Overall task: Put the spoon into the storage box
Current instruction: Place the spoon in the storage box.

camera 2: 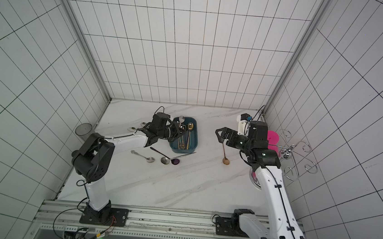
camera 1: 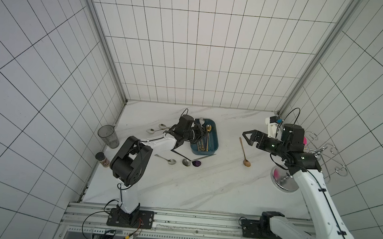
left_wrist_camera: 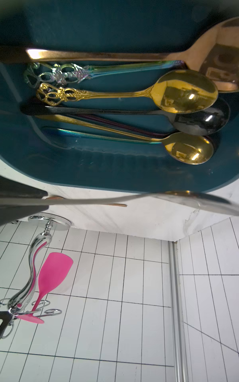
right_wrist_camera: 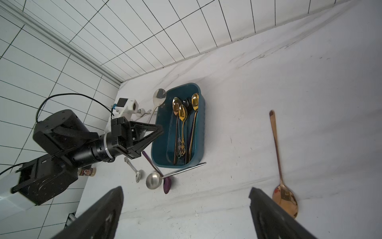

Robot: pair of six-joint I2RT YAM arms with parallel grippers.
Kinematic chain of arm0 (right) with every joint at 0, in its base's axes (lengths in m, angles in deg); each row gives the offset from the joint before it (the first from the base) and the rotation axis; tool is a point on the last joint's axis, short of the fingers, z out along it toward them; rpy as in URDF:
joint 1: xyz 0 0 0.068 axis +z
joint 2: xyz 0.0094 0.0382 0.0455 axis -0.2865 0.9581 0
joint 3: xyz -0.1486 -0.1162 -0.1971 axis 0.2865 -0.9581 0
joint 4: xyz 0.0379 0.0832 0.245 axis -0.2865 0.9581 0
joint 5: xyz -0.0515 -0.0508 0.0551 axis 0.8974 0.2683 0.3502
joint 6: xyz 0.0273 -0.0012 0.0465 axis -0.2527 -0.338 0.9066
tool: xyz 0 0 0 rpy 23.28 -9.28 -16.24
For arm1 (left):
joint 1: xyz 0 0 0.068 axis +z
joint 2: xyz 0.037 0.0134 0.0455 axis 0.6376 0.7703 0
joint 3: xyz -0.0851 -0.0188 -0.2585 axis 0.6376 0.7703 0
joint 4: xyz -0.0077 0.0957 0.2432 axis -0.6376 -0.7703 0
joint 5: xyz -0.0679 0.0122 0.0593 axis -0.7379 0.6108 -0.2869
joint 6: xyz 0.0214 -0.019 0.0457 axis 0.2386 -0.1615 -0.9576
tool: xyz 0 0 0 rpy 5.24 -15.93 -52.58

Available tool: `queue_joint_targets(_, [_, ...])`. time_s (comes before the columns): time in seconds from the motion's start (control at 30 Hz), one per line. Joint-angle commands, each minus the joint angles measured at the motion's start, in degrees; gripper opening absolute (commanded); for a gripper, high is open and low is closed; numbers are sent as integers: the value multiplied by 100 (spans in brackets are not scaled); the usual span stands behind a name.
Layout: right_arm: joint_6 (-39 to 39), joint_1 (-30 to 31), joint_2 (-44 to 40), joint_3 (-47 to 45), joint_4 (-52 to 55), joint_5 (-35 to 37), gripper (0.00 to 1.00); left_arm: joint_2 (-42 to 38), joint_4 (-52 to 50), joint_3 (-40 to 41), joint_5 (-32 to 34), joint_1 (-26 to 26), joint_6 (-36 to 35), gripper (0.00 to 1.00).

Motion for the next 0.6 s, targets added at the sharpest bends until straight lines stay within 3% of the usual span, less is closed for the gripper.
queue_joint_targets(0.0, [84,-32,-150,-234,143,-166,98,254,129,-291,253,31,302,0])
queue_joint_targets(0.1, [52,-33,-284,-316,274,-78,99,269,114,-340,299,6,351,8])
queue_joint_targets(0.27, [-41,13,-397,-426,408,-82,99,108,-270,-396,410,-36,211,49])
queue_joint_targets(0.37, [-14,87,-407,-458,467,-43,99,-140,-641,-416,547,-102,-5,66])
queue_joint_targets(0.57, [-107,582,-344,-472,593,282,99,-590,-1023,-286,634,-123,-90,75])
